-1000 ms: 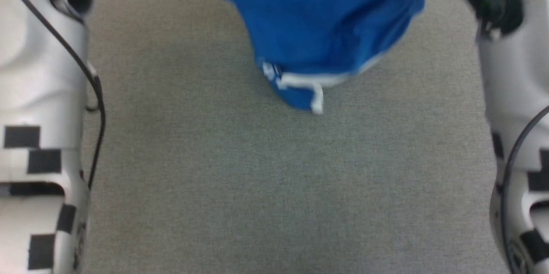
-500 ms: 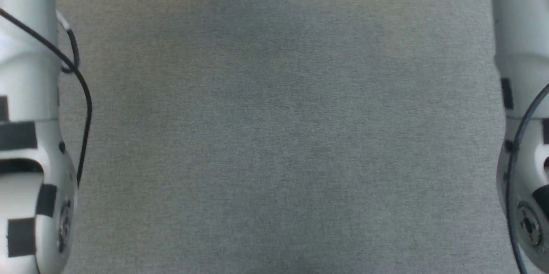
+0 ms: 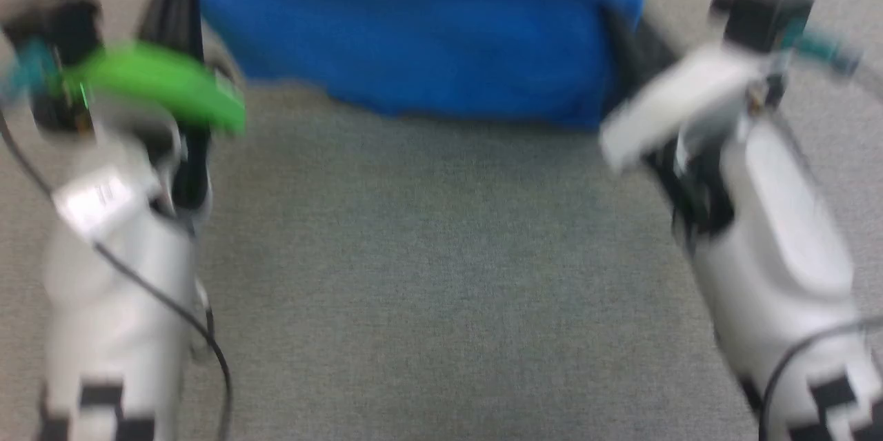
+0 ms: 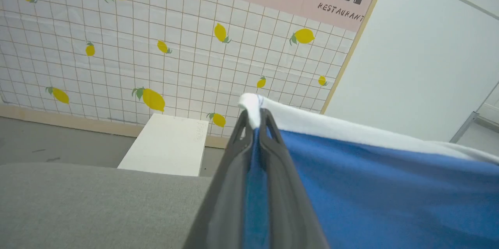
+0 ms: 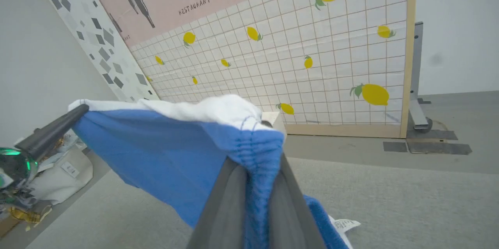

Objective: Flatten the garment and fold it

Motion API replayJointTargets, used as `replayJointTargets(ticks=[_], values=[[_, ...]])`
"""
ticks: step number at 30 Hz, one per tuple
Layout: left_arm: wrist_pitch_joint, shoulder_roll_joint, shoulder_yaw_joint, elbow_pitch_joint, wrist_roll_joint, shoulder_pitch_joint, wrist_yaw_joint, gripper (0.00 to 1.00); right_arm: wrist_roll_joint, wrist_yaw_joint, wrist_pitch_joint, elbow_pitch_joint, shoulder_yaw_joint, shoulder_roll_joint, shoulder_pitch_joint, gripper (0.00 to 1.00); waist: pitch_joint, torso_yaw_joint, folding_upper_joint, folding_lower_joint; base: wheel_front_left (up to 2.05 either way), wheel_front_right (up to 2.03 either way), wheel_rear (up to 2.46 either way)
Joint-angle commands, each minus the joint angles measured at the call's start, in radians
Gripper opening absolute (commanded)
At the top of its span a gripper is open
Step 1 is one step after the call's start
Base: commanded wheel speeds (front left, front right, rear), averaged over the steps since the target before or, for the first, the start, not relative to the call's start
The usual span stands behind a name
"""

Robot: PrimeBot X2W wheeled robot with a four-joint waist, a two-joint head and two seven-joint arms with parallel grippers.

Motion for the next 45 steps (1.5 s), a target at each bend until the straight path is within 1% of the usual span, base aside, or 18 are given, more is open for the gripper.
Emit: replayJointTargets(ticks=[1, 5, 9, 13, 15, 17, 21, 22, 26, 30, 32, 37, 41, 45], values=[[-0.007, -0.007, 0.013, -0.029, -0.017, 0.072, 0.018, 0.0, 0.03, -0.002, 0.02, -0.039, 0.006, -0.015, 0.065, 0.0, -0.064, 0.006, 0.0, -0.0001, 0.0, 0.0, 0.0], [0.034, -0.034, 0.032, -0.136, -0.058, 0.312, 0.072, 0.0, 0.077, -0.002, 0.126, -0.163, 0.027, -0.069, 0.3, 0.0, -0.131, 0.008, 0.0, -0.0001, 0.0, 0.0, 0.0], [0.103, -0.043, 0.048, -0.234, -0.082, 0.517, 0.138, 0.0, 0.111, -0.002, 0.252, -0.266, 0.044, -0.095, 0.504, 0.0, -0.178, 0.009, 0.0, -0.0001, 0.0, 0.0, 0.0], [0.207, -0.039, 0.048, -0.305, -0.093, 0.687, 0.208, 0.0, 0.125, -0.002, 0.382, -0.334, 0.065, -0.119, 0.661, 0.0, -0.211, 0.014, 0.0, -0.0001, 0.0, 0.0, 0.0], [0.256, -0.036, 0.047, -0.329, -0.093, 0.757, 0.245, 0.0, 0.132, -0.002, 0.453, -0.357, 0.074, -0.13, 0.721, 0.0, -0.225, 0.018, 0.0, -0.0001, 0.0, 0.0, 0.0], [0.293, -0.029, 0.05, -0.341, -0.094, 0.815, 0.273, 0.0, 0.137, -0.002, 0.521, -0.377, 0.083, -0.141, 0.77, 0.0, -0.24, 0.02, 0.0, -0.0001, 0.0, 0.0, 0.0], [0.33, -0.032, 0.06, -0.37, -0.117, 0.89, 0.295, 0.0, 0.174, -0.002, 0.662, -0.422, 0.099, -0.149, 0.849, 0.0, -0.26, 0.028, 0.0, -0.0001, 0.0, 0.0, 0.0], [0.328, -0.033, 0.064, -0.384, -0.12, 0.9, 0.297, 0.0, 0.179, -0.002, 0.681, -0.435, 0.095, -0.148, 0.859, 0.0, -0.262, 0.028, 0.0, -0.0001, 0.0, 0.0, 0.0], [0.309, -0.028, 0.07, -0.436, -0.122, 0.892, 0.286, 0.0, 0.157, -0.002, 0.681, -0.481, 0.045, -0.125, 0.862, 0.0, -0.261, 0.029, 0.0, -0.0001, 0.0, 0.0, 0.0], [0.296, -0.009, 0.047, -0.446, -0.105, 0.798, 0.25, 0.0, 0.109, -0.002, 0.658, -0.493, -0.005, -0.089, 0.827, 0.0, -0.24, 0.023, 0.0, -0.0001, 0.0, 0.0, 0.0], [0.295, 0.0, 0.029, -0.436, -0.092, 0.725, 0.232, 0.0, 0.086, -0.002, 0.649, -0.491, -0.027, -0.071, 0.8, 0.0, -0.218, 0.016, 0.0, -0.0001, 0.0, 0.0, 0.0], [0.296, 0.008, -0.024, -0.344, -0.065, 0.508, 0.176, 0.0, 0.027, -0.002, 0.61, -0.475, -0.086, -0.024, 0.724, 0.0, -0.141, -0.009, 0.0, -0.0001, 0.0, 0.0, 0.0], [0.301, 0.012, -0.079, -0.225, -0.033, 0.327, 0.12, 0.0, -0.004, -0.002, 0.582, -0.455, -0.105, 0.002, 0.655, 0.0, -0.058, -0.042, 0.0, -0.0001, 0.0, 0.0, 0.0], [0.296, 0.007, -0.117, -0.112, -0.005, 0.182, 0.083, 0.0, -0.026, -0.002, 0.538, -0.427, -0.108, 0.021, 0.601, 0.0, 0.01, -0.081, 0.0, -0.0001, 0.0, 0.0, 0.0]])
